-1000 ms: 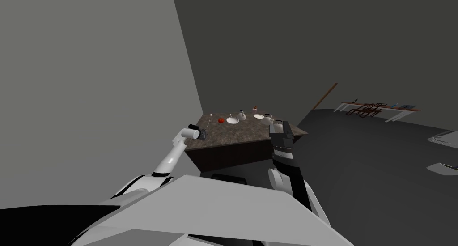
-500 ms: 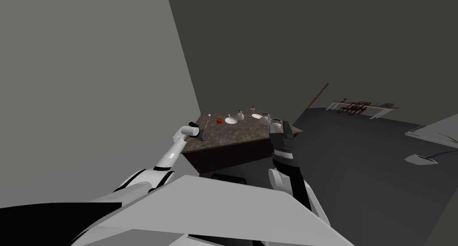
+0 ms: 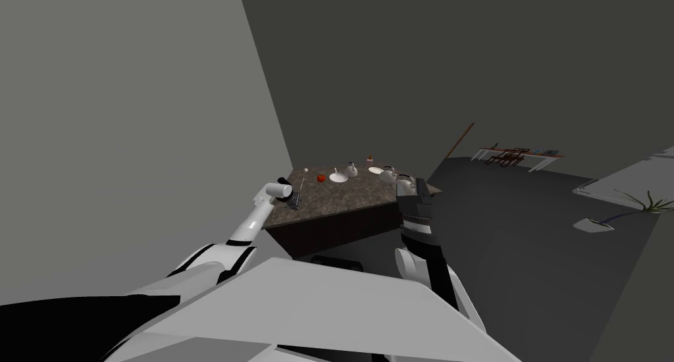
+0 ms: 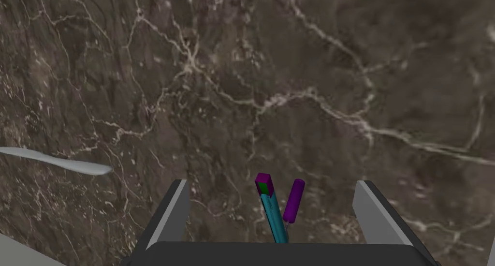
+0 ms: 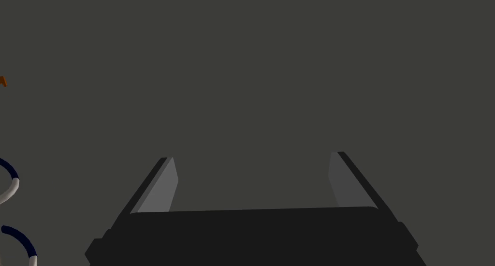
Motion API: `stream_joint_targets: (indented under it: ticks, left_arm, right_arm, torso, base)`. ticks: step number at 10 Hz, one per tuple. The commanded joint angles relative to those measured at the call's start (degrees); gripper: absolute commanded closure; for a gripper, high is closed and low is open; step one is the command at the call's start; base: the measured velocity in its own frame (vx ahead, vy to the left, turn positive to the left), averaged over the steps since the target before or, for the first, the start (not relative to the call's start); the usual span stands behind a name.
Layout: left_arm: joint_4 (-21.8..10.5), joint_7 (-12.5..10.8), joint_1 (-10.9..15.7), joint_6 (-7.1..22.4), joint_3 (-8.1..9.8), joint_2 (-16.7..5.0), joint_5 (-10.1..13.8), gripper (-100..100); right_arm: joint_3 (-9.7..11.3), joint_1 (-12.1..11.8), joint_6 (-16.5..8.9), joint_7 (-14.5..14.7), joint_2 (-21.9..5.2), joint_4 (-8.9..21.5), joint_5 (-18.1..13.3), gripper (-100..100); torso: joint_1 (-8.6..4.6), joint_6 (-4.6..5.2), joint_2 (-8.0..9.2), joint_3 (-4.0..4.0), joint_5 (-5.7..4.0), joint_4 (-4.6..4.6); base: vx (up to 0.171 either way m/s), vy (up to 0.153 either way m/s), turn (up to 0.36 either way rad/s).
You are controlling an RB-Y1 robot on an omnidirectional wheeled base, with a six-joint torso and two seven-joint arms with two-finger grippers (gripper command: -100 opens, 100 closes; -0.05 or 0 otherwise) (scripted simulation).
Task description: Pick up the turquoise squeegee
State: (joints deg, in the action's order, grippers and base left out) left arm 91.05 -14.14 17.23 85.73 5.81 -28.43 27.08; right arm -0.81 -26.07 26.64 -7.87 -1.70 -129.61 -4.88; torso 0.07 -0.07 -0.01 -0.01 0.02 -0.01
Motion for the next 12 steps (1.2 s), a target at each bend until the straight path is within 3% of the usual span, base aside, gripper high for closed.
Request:
stream_joint_targets:
  ticks: [1, 10, 11, 12]
  left_arm:
    - [-1.5, -0.5, 1.1, 2.9, 0.05, -0.7, 0.5, -100]
    - [-7.4, -2.0, 4.3, 14.3, 0.46, -3.1, 2.5, -100]
    - [-6.9, -2.0, 4.0, 13.5, 0.38, -2.9, 2.3, -100]
    - [-7.0, -2.0, 4.1, 13.7, 0.38, -3.0, 2.3, 0]
  right_arm:
    - [0.0, 0.0, 0.0, 0.0, 0.0, 0.0, 0.0, 0]
    - [0.0, 0.0, 0.0, 0.0, 0.0, 0.0, 0.0, 0]
    - [0.0, 0.0, 0.0, 0.0, 0.0, 0.0, 0.0, 0]
    - [0.0, 0.0, 0.0, 0.0, 0.0, 0.0, 0.0, 0]
  torso:
    - [0.0, 0.0, 0.0, 0.0, 0.0, 0.0]
    - [0.13, -0.01, 0.0, 0.0, 0.03, 0.0]
    - [0.14, 0.0, 0.02, 0.01, 0.03, 0.0]
    - [0.04, -0.02, 0.03, 0.01, 0.02, 0.0]
  base:
    - [0.015, 0.02, -0.063]
    - [0.01, 0.037, -0.075]
    - [0.001, 0.027, -0.016]
    - [0.0, 0.005, 0.003]
